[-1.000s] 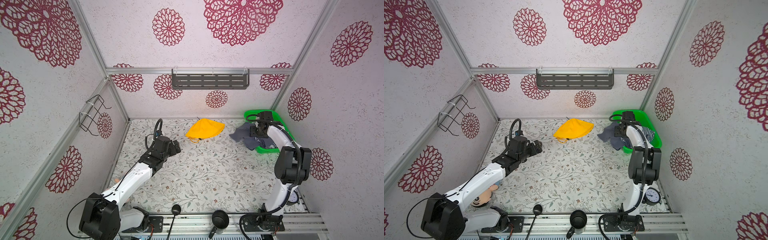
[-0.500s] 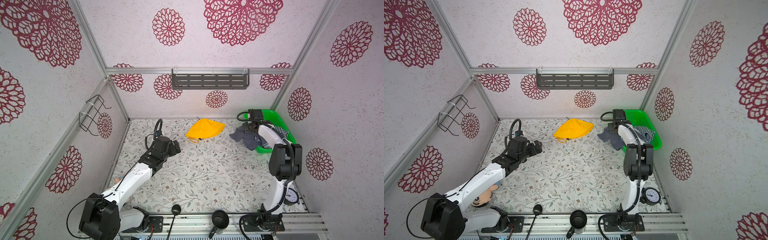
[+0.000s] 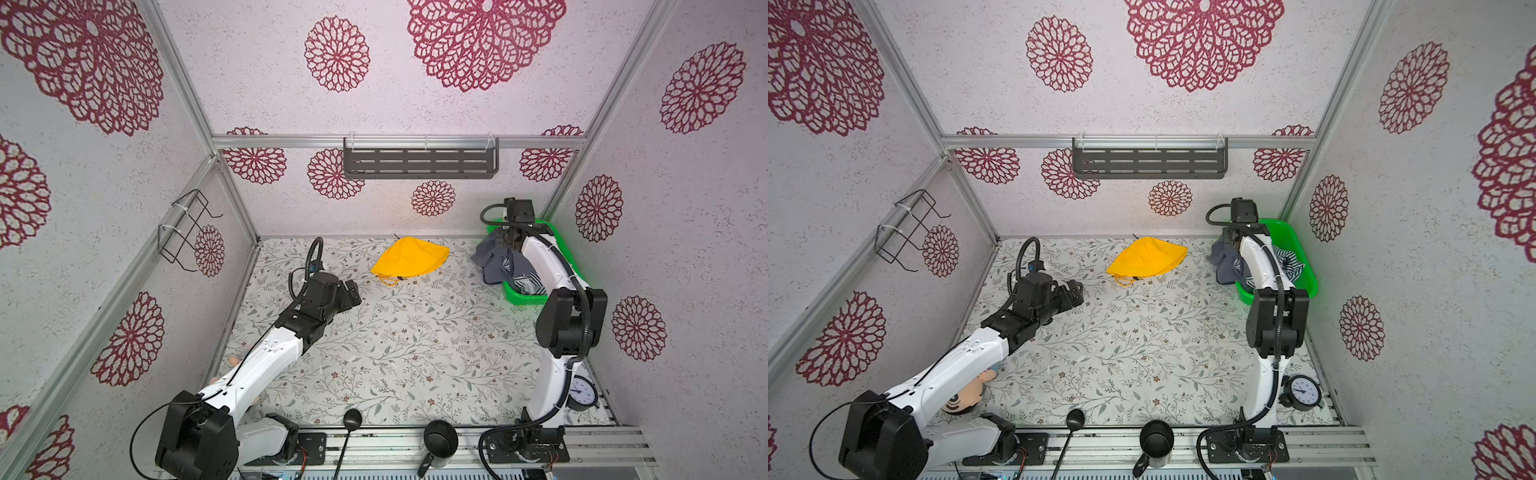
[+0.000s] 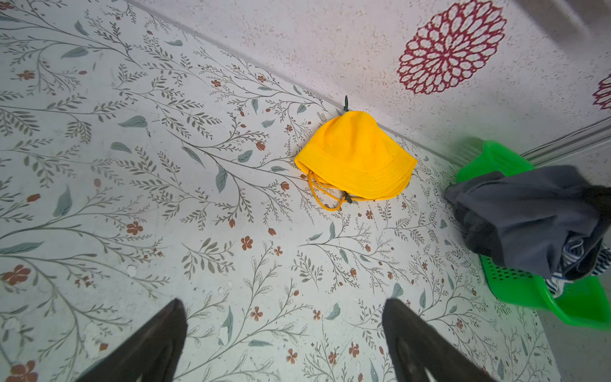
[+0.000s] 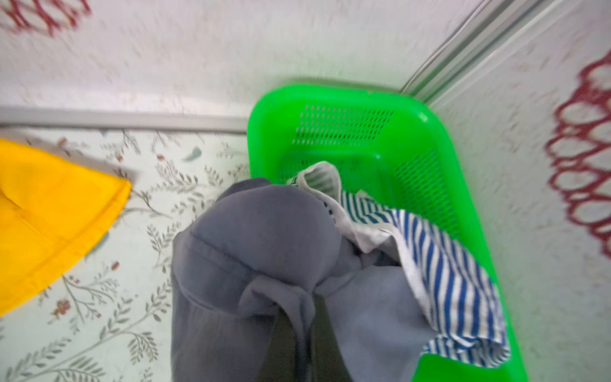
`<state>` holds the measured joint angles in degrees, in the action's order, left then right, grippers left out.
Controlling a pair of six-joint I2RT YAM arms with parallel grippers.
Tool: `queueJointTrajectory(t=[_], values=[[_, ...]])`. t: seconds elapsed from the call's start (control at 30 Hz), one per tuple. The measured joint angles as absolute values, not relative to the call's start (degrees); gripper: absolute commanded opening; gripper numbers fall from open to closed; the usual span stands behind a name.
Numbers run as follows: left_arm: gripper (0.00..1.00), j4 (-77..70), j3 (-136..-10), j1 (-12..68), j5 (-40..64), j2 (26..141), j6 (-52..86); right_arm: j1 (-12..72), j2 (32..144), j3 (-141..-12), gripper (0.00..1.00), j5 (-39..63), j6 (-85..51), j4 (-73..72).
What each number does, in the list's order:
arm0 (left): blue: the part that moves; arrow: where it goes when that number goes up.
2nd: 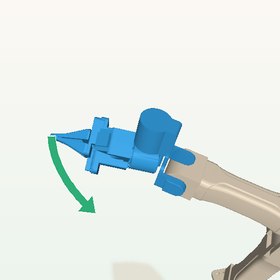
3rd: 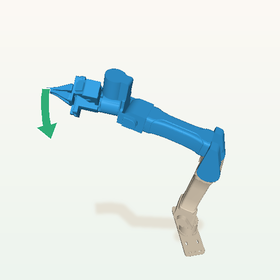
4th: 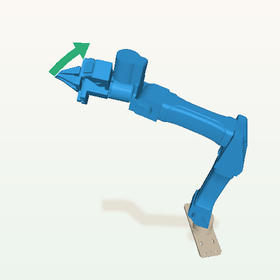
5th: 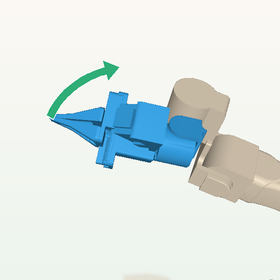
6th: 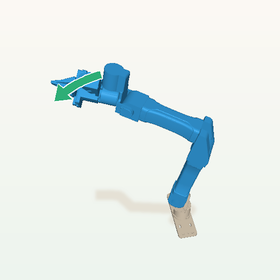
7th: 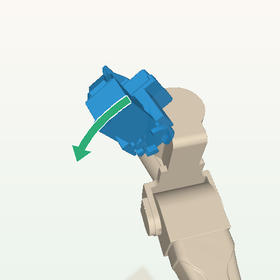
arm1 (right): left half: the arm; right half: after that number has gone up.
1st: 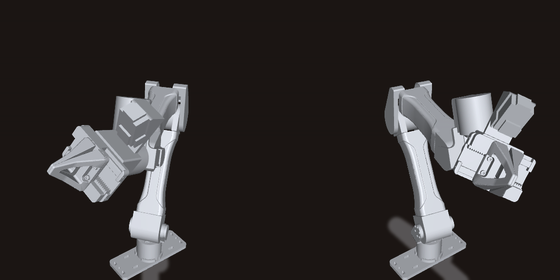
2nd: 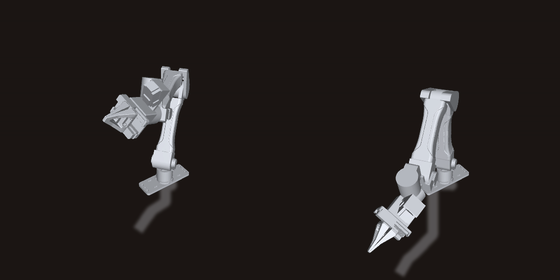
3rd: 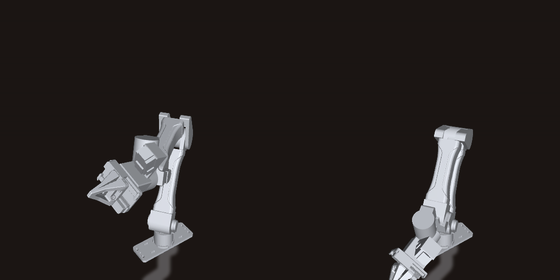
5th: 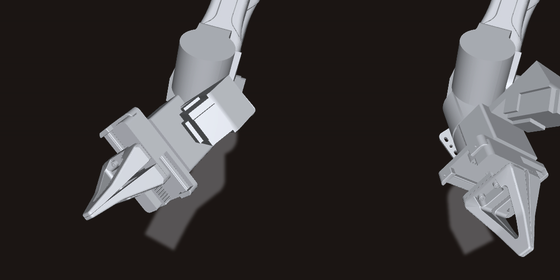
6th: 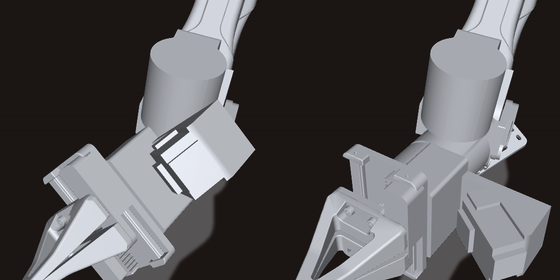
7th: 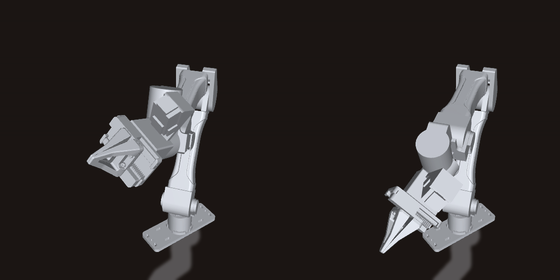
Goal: Fold and stack tank tops
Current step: Pick up several tank tops from the basket, then place several tank tops into the basket, then pick up the tank top from the basket.
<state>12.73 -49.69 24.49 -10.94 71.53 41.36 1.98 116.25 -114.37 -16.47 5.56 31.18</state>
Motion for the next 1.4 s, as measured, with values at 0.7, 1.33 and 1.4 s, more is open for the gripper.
queueJointTrajectory(t=[0.7,1.33,1.4], values=[[0.97,12.1,-50.8,24.7,-7.2,74.1,41.8,-11.3,107.4,-124.6,0.34,1.1,-0.4,34.5],[0.97,10.6,-50.8,25.9,-5.8,75.9,42.1,-5.3,115.0,-116.1,0.89,-6.2,3.0,41.4],[0.97,10.6,-50.7,25.9,-5.8,75.9,42.1,-5.5,118.3,-115.0,0.89,-7.4,3.2,41.2]])
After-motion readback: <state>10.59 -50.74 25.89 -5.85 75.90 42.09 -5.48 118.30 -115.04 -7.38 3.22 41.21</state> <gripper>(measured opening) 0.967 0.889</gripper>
